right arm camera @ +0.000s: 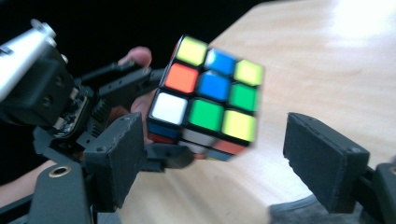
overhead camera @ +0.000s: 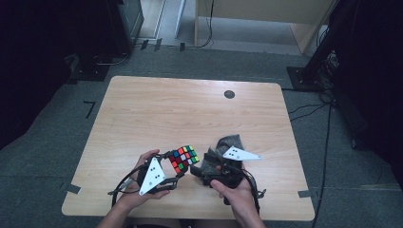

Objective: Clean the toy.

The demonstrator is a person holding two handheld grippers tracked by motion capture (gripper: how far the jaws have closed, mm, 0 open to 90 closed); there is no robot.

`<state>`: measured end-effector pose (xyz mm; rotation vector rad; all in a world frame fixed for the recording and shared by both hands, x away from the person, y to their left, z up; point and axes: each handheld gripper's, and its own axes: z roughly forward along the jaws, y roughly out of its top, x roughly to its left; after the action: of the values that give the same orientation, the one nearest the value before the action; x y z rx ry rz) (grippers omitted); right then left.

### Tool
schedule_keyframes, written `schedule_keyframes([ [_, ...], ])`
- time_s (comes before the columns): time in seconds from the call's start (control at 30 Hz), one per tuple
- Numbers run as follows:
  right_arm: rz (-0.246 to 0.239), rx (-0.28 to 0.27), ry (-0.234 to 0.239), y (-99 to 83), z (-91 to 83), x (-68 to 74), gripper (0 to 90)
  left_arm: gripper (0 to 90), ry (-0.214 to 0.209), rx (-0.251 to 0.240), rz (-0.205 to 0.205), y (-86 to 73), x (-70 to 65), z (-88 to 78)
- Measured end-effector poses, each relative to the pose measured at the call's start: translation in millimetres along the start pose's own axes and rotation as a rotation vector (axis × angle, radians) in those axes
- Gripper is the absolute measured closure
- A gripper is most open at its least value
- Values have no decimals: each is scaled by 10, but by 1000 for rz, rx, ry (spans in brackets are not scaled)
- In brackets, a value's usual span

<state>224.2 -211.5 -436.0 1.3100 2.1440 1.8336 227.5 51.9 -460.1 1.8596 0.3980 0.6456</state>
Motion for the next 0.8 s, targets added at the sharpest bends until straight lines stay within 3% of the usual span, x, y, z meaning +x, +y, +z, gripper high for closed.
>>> schedule_keyframes([
  [0.07,-37,-26,-49,30,-69,-63,211,338,10,6,-35,-19,65,-6],
  [0.13,-168,-5,-200,13,-84,-133,207,338,12,10,-68,-35,110,-12],
  [0.2,-284,63,-344,-63,-47,-240,199,338,16,13,-80,-39,132,-20],
  [0.23,-315,96,-395,-110,-22,-311,192,338,16,14,-85,-37,138,-22],
  [0.3,-319,148,-456,-204,27,-446,185,338,15,14,-97,-33,147,-19],
  [0.4,-321,217,-512,-333,116,-596,164,338,5,15,-109,-28,150,-18],
  [0.53,-335,286,-542,-449,224,-692,165,338,-4,21,-119,-24,132,-18],
  [0.8,-299,260,-488,-503,182,-825,251,338,-16,56,-122,-48,73,36],
])
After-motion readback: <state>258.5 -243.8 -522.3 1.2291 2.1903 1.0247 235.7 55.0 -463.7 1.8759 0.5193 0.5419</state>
